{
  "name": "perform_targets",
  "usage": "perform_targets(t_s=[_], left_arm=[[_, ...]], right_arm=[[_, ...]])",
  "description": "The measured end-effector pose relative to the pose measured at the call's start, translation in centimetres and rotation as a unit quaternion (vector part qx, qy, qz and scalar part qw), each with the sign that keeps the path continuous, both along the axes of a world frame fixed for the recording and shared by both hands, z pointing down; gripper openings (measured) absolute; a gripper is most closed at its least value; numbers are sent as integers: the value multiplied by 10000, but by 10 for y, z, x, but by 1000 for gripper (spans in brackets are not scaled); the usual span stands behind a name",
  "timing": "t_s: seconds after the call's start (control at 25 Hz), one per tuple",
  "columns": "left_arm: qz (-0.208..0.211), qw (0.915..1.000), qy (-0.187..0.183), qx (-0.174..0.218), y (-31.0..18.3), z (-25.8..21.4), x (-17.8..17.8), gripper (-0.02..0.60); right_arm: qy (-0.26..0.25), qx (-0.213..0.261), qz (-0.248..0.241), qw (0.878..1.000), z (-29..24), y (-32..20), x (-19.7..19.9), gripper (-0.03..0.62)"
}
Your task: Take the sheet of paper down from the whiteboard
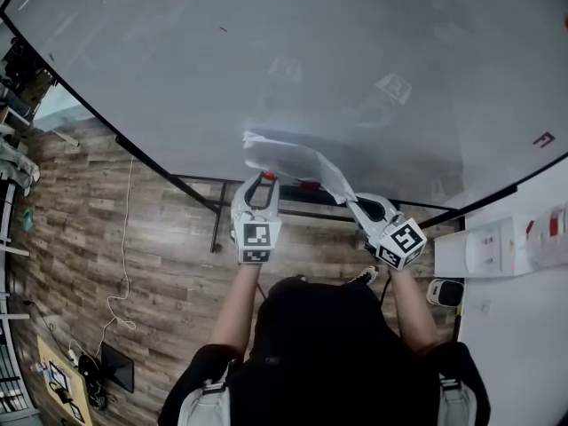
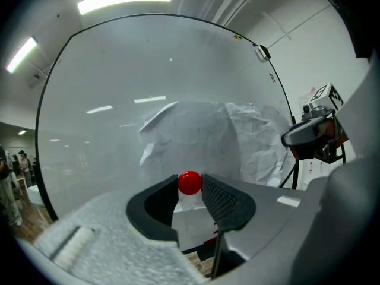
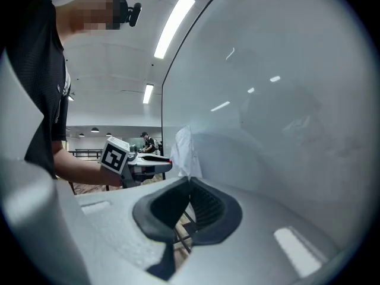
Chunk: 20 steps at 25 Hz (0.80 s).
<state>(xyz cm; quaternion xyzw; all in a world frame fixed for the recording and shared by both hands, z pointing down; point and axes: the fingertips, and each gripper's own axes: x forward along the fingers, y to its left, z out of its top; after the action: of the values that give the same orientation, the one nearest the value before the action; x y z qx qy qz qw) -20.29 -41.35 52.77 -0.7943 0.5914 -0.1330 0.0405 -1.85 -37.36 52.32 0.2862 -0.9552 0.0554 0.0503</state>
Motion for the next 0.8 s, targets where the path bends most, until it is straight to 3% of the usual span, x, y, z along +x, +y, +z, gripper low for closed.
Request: perform_targets(t_s=[0.28,0.72,0.8], left_arm=[[-69,10000,49,26,35,-6,1,132],[-196,9996,210,-13,108,-22,76,132],[-192,9995,247,-64,126,-21,89,133]], right_arm=[[116,194,33,9997,-13,25,7,3],[642,329,-63,9974,-11,81,74,3],[956,396,-103,9946,-1,93,85,3]])
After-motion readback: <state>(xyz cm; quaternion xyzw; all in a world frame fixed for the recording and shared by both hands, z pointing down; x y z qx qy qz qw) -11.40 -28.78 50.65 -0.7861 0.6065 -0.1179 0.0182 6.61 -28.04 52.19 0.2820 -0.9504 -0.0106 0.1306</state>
